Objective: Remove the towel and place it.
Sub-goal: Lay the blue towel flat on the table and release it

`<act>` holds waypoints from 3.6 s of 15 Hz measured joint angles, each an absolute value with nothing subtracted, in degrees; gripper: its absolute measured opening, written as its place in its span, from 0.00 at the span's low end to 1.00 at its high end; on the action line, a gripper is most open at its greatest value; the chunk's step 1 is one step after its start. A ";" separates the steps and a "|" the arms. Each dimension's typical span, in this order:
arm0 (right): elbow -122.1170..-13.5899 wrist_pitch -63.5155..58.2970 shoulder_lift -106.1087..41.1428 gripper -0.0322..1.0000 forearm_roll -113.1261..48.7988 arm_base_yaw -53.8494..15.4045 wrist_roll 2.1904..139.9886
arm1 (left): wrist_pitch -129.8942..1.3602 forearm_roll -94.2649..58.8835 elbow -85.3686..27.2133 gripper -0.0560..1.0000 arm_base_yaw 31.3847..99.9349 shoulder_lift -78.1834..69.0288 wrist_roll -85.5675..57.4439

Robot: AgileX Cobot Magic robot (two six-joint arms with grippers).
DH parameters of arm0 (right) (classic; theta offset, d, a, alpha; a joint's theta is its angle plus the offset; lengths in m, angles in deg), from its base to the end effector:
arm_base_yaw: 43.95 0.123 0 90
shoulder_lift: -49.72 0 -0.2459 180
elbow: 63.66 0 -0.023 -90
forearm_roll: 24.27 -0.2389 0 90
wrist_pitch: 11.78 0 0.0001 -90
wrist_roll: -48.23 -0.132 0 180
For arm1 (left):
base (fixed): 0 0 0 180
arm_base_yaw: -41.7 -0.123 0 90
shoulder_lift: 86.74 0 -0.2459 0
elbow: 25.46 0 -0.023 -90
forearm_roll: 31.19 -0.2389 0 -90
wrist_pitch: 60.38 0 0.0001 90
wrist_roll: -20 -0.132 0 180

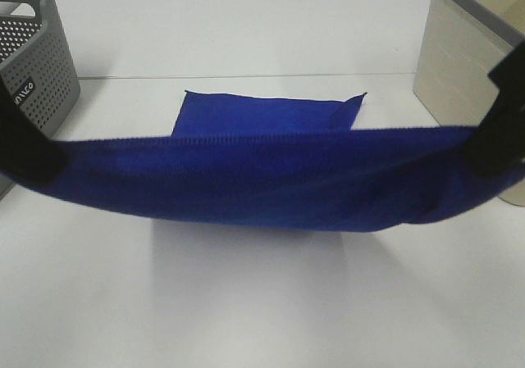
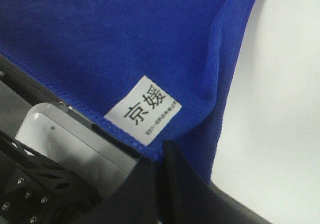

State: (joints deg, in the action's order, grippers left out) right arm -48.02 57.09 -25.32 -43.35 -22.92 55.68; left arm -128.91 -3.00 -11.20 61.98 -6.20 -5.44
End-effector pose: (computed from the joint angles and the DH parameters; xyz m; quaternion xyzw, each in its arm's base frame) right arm 0.1926 0.1172 0.2638 -0.2083 0.9484 0.1823 0.1546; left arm 0.2037 -0.1371 0.2565 0.3218 0.9058 -0.2306 0.1511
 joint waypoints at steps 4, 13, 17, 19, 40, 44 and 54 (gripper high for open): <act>-38.51 56.18 -23.77 0.05 -45.07 -22.92 55.73 | -128.74 0.61 -3.46 0.05 63.07 -6.72 -5.44; -24.53 57.27 -30.36 0.05 -48.28 -22.98 56.76 | -128.74 -0.65 3.07 0.05 77.85 7.72 3.50; -24.30 57.38 -36.49 0.05 -45.93 -22.98 57.05 | -126.96 0.09 3.07 0.05 82.26 15.40 3.67; -24.30 57.32 -40.16 0.05 -45.58 -22.98 57.97 | -126.50 0.44 3.07 0.05 82.38 17.18 3.67; -24.19 57.04 -61.13 0.13 -49.14 -23.38 63.87 | -127.82 2.79 -2.43 0.05 82.43 33.79 3.32; -24.19 57.15 -61.13 0.25 -50.22 -23.38 64.27 | -128.79 6.40 -2.43 0.05 82.49 33.79 3.38; -24.19 57.21 -61.13 0.66 -53.03 -23.38 64.27 | -129.31 6.57 -2.43 0.73 84.61 33.79 5.44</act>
State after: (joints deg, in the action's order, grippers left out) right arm -24.19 57.21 -61.13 -53.03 -23.38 64.27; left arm -129.31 6.57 -2.43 84.61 33.79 5.44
